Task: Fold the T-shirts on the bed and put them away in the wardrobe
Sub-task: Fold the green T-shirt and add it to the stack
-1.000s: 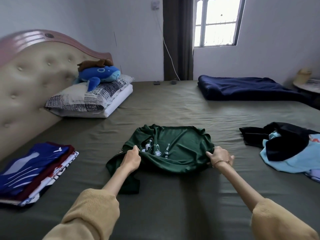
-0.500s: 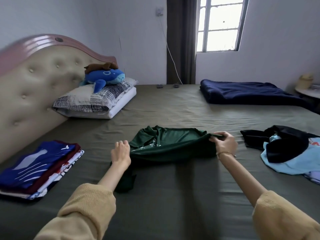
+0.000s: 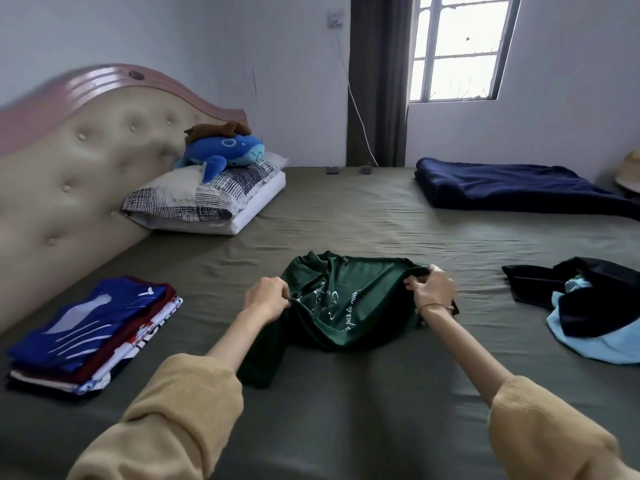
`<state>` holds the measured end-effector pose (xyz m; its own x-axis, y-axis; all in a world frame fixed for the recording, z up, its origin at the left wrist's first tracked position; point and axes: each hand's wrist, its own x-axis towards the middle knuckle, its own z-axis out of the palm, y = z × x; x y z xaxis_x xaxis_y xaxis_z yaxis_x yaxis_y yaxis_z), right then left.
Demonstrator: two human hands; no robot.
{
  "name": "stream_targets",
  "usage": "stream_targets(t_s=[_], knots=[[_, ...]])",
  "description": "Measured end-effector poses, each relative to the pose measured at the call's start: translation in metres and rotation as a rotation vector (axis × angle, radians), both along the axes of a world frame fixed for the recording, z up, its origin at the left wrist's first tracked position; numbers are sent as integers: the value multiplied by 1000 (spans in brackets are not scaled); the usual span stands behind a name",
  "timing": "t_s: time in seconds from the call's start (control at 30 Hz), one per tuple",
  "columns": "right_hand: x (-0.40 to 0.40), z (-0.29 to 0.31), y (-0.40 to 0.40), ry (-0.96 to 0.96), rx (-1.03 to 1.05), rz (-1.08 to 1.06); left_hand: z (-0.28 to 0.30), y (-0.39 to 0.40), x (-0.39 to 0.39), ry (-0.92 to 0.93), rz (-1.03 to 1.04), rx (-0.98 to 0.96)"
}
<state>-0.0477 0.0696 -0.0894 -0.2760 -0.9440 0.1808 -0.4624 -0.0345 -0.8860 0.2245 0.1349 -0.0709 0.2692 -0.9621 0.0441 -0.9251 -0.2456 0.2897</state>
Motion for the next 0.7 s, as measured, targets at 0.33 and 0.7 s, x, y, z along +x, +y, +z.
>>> stream_targets(t_s=[0.33, 0.7], knots=[[57, -4, -32, 224, 178, 160, 5, -62, -4, -27, -50, 43], [96, 96, -60, 410, 213, -54, 86, -98, 39, -124, 31, 148]])
